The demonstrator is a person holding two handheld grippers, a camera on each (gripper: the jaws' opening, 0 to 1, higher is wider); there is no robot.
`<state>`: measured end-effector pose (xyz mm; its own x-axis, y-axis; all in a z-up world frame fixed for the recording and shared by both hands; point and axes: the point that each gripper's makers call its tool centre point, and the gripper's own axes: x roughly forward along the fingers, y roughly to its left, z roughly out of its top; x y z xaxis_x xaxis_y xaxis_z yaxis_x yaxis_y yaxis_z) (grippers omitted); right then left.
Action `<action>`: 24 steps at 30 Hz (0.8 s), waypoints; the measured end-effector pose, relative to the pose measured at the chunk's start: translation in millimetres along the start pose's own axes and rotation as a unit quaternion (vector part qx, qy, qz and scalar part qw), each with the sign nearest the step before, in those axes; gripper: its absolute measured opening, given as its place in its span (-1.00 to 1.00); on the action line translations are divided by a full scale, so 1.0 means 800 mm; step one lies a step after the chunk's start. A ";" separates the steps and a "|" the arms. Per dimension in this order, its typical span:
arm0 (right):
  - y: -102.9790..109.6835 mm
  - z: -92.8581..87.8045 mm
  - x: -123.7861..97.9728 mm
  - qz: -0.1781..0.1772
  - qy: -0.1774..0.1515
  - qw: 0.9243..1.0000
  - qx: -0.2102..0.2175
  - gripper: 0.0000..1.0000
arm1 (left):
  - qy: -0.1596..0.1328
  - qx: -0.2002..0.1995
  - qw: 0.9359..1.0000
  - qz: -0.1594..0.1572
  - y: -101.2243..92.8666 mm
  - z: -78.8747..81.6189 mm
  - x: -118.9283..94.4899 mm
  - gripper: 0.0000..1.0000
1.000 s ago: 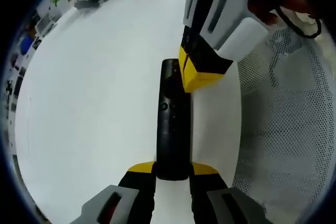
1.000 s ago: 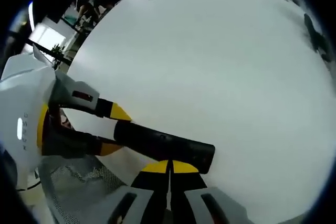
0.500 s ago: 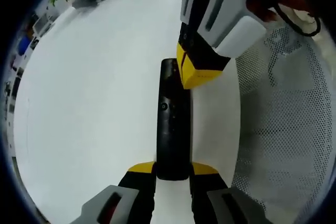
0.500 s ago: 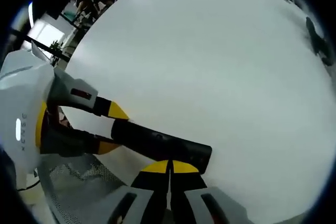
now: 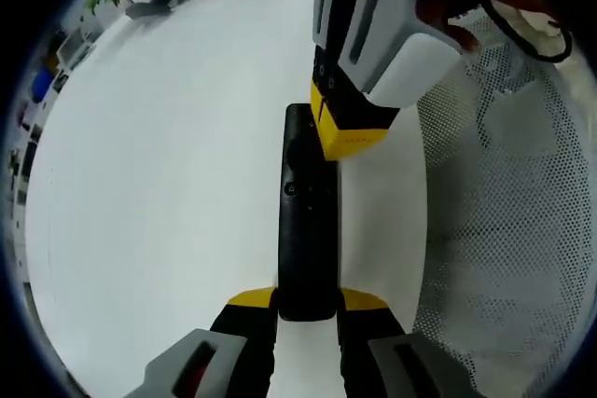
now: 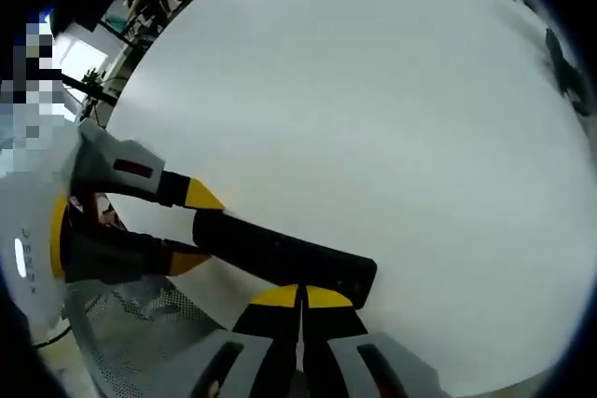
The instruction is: Press the specified remote control buttons in sequence, fully releasing each button before pressing the next.
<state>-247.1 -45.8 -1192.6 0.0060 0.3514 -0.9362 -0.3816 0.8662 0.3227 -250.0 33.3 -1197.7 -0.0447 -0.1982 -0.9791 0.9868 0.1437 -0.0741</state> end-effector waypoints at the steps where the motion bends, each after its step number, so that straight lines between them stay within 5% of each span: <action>1: 0.000 -0.001 0.000 0.000 -0.001 1.000 0.000 -1.00 | 0.000 0.000 1.000 0.000 0.000 0.000 0.000 -0.52; 15: -0.002 0.000 -0.001 0.019 -0.018 0.999 0.037 -1.00 | -0.025 0.010 1.000 0.009 -0.002 -0.001 -0.001 -0.52; 24: 0.000 0.001 -0.002 0.025 -0.022 0.998 0.058 -1.00 | -0.012 0.021 1.000 0.014 -0.003 -0.001 0.000 -0.52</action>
<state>-246.7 -46.0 -1191.0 0.0306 0.4081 -0.9124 -0.2726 0.8817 0.3852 -252.4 34.0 -1197.7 -0.0145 -0.2186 -0.9757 0.9934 0.1082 -0.0390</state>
